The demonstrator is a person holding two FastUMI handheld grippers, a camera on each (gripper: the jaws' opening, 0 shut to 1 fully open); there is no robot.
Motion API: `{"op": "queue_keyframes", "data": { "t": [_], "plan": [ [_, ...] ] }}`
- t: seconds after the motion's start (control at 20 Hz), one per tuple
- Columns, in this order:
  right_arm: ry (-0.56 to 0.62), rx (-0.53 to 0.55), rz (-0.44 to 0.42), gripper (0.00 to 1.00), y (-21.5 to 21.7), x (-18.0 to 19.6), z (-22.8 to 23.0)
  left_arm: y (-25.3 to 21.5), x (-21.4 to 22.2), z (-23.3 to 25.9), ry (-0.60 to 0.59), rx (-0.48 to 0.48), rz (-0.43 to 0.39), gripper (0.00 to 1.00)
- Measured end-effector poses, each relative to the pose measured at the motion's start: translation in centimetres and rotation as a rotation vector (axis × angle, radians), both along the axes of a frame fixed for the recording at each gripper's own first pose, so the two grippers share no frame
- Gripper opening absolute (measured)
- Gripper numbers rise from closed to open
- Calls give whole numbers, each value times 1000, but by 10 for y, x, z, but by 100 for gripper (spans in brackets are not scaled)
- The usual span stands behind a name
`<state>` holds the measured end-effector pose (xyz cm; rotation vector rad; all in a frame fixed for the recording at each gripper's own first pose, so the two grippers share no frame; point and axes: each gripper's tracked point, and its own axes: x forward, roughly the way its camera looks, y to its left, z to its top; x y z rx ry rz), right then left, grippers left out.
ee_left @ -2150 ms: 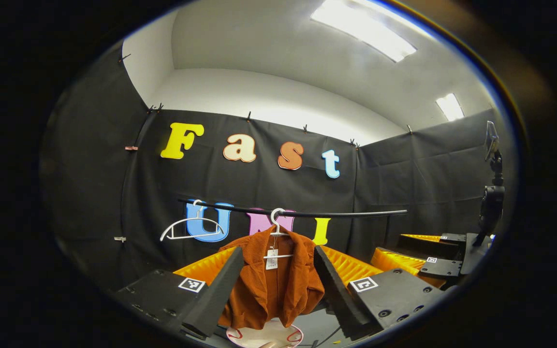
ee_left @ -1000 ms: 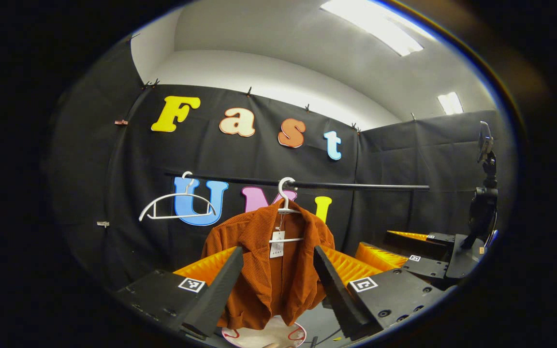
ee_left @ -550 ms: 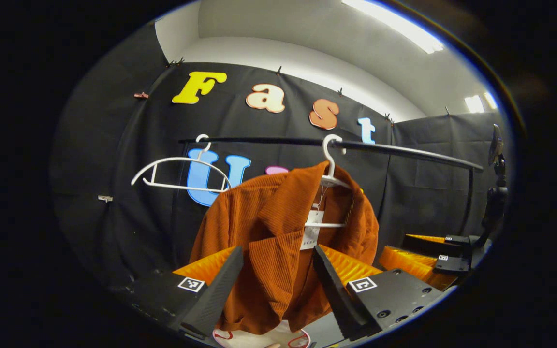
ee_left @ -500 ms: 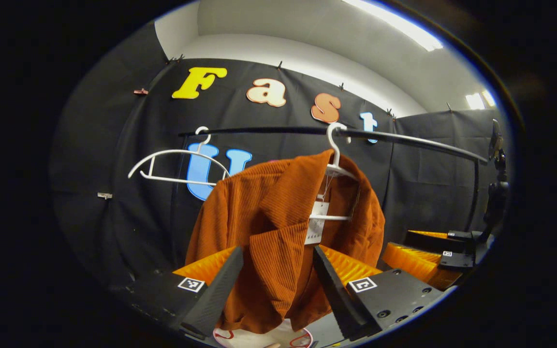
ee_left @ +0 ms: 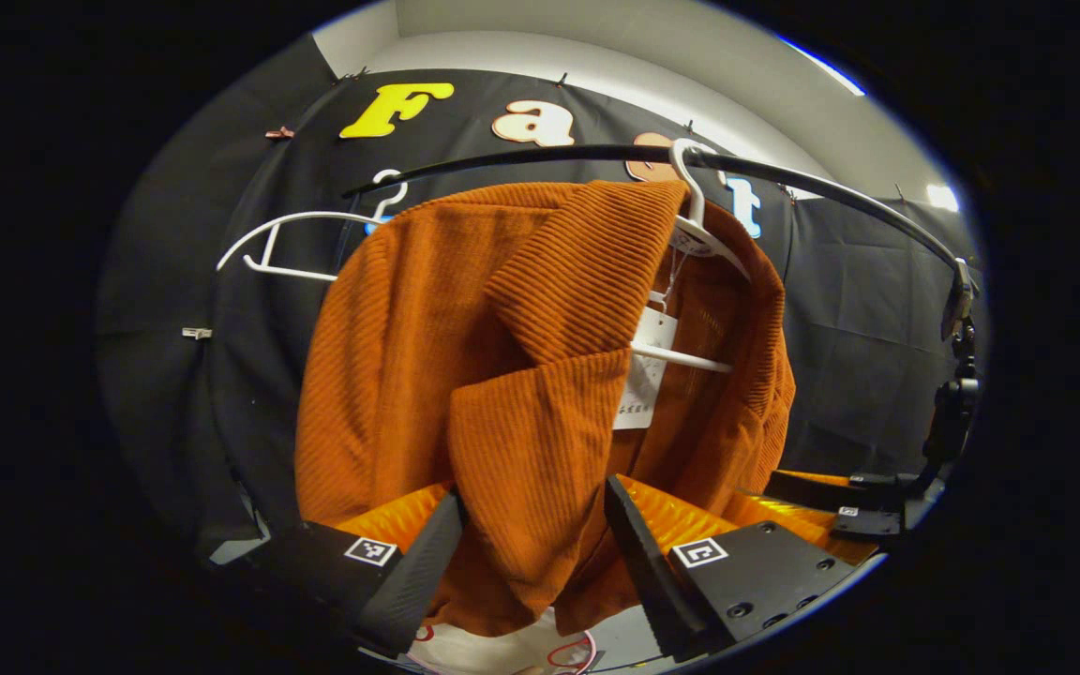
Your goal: Grasp the clothes on the hanger with both hands and then place them into the laundry hamper below.
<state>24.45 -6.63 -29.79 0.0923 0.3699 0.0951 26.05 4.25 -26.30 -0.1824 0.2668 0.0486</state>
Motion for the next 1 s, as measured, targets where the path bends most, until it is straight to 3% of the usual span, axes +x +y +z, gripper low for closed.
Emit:
{"op": "queue_keyframes", "data": {
  "t": [0.15, 0.3, 0.5, 0.65, 0.85, 0.9, 0.95, 1.0],
  "plan": [
    [42, 27, -14, 98, -2, 8, -17, -16, 12, -4, 4, 23, -31, 87],
    [73, 29, -36, 98, -11, 12, -29, -19, 20, -8, 17, 24, -20, 91],
    [80, 79, -19, 98, 0, 22, -32, 2, 27, -6, 13, 22, 57, 91],
    [28, 35, 21, 98, 17, 40, -30, 18, 26, -5, 4, 41, 154, 88],
    [-1, 5, 0, 98, 3, 61, -31, 28, 29, 5, -39, 66, 229, 87],
    [-6, 9, -13, 96, -4, 64, -29, 33, 29, 4, -31, 65, 247, 86],
    [-11, 3, -18, 85, -12, 69, -27, 38, 30, 0, -14, 59, 260, 83],
    [-11, -8, -4, 77, -15, 71, -28, 42, 28, -2, 0, 56, 278, 64]
  ]
}}
